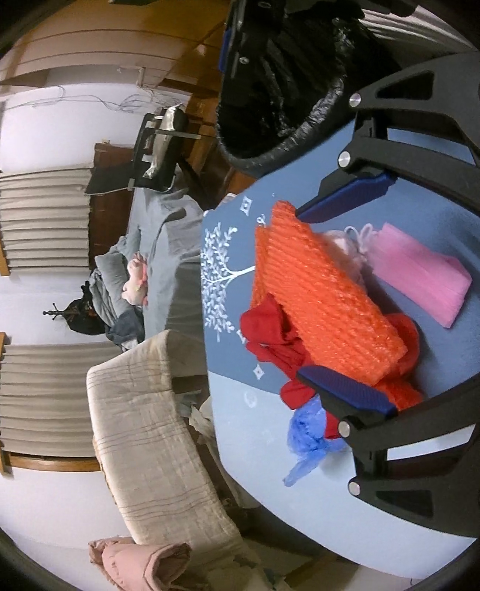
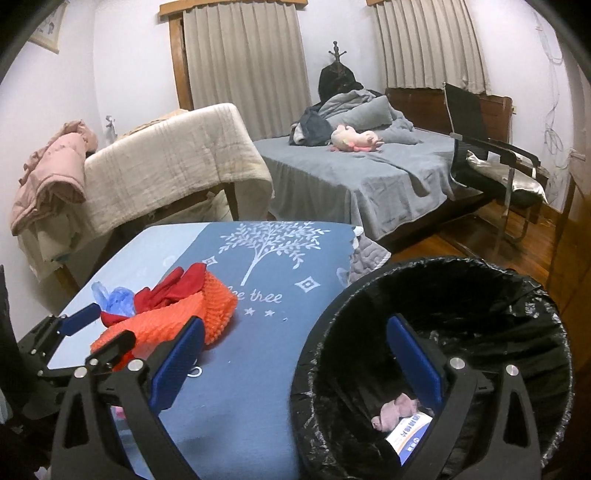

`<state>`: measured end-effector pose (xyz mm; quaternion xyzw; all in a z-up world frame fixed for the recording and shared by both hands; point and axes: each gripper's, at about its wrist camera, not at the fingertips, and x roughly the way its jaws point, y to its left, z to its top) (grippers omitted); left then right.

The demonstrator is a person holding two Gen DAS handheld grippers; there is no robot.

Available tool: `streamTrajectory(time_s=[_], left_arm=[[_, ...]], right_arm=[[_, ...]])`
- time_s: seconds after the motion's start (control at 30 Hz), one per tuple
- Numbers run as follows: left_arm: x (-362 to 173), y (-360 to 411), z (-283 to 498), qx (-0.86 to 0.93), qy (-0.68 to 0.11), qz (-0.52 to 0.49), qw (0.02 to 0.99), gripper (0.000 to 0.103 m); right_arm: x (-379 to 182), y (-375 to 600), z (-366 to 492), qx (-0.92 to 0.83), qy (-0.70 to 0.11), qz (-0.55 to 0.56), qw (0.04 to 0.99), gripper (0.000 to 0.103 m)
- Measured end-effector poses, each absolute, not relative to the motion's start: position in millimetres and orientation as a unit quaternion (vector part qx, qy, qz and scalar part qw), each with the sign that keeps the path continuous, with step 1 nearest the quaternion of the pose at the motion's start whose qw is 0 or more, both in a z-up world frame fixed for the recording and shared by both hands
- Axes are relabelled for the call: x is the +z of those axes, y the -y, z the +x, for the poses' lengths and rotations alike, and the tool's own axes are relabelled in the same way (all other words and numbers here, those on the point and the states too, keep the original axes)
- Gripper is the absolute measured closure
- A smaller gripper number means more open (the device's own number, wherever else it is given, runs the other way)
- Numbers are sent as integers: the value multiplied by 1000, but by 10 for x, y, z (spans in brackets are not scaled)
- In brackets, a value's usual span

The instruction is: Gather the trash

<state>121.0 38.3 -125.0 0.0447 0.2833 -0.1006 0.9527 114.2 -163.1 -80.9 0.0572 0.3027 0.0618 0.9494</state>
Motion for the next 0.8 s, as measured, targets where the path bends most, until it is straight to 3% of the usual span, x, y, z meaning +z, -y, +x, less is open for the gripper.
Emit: streamTrajectory(time_s=[0.3, 0.57, 0.8], left_arm=[[-1447, -378, 1268, -86, -302, 59, 948, 40], [-1439, -374, 1275, -96, -300, 55, 947, 75], [-1335, -416, 1289, -103, -292, 34, 950, 88]], right_arm=[[-889, 1558, 1213, 66, -316, 55, 945, 6], [-930, 1518, 1248, 71, -322, 51, 943, 6], [-926, 1506, 1253, 72, -321, 52, 943, 6]])
